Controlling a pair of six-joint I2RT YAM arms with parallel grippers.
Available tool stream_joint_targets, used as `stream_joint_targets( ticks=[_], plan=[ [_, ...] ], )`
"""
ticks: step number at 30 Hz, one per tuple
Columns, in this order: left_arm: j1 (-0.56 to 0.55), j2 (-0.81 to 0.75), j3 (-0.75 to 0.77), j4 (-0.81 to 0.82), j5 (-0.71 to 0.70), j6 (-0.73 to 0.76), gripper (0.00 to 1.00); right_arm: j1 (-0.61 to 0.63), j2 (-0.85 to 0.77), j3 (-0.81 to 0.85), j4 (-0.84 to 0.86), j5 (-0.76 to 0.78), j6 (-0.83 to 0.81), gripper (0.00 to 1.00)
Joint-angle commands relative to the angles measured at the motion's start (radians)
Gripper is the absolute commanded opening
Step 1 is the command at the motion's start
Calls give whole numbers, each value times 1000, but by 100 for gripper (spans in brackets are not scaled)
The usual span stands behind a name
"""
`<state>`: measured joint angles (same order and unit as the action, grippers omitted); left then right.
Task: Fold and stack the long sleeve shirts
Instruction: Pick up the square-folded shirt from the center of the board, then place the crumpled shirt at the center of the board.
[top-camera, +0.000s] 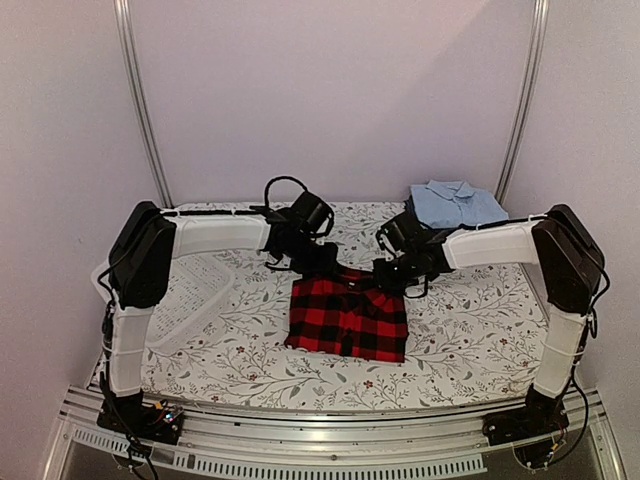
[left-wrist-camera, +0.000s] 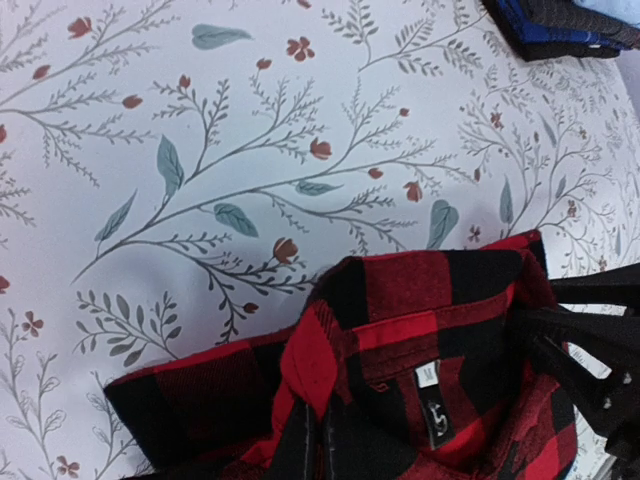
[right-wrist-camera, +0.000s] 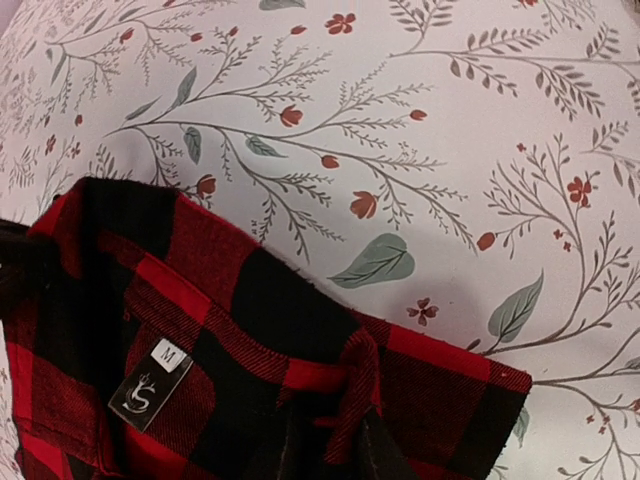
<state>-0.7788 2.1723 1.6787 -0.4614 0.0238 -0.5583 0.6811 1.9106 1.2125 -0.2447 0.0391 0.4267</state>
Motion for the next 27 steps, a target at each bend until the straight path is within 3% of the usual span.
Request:
stream_joint_targets(
  ticks=[1, 4, 6, 13, 16, 19, 24, 27],
  plan=[
    [-5, -75, 74, 30, 38, 54, 0, 7, -108, -5, 9, -45, -15, 6],
    [-11, -120, 116, 38, 46, 83, 0, 13, -185, -33, 19, -82, -28, 1],
    [-18, -163, 135, 64, 54, 114, 0, 17, -249, -58, 34, -102, -44, 7],
    [-40, -308, 176, 178, 109, 277, 0, 20, -501, -95, 28, -97, -99, 68],
    [-39, -356, 159, 232, 158, 340, 0, 18, -608, -85, 16, -61, -122, 80],
    [-39, -392, 147, 279, 206, 386, 0, 11, -673, -65, 1, -7, -144, 87],
    [-42, -414, 195, 335, 335, 426, 0, -33, -750, -40, -29, 65, -142, 89],
    [-36, -412, 226, 375, 484, 399, 0, -57, -791, -43, -35, 101, -130, 90]
  ],
)
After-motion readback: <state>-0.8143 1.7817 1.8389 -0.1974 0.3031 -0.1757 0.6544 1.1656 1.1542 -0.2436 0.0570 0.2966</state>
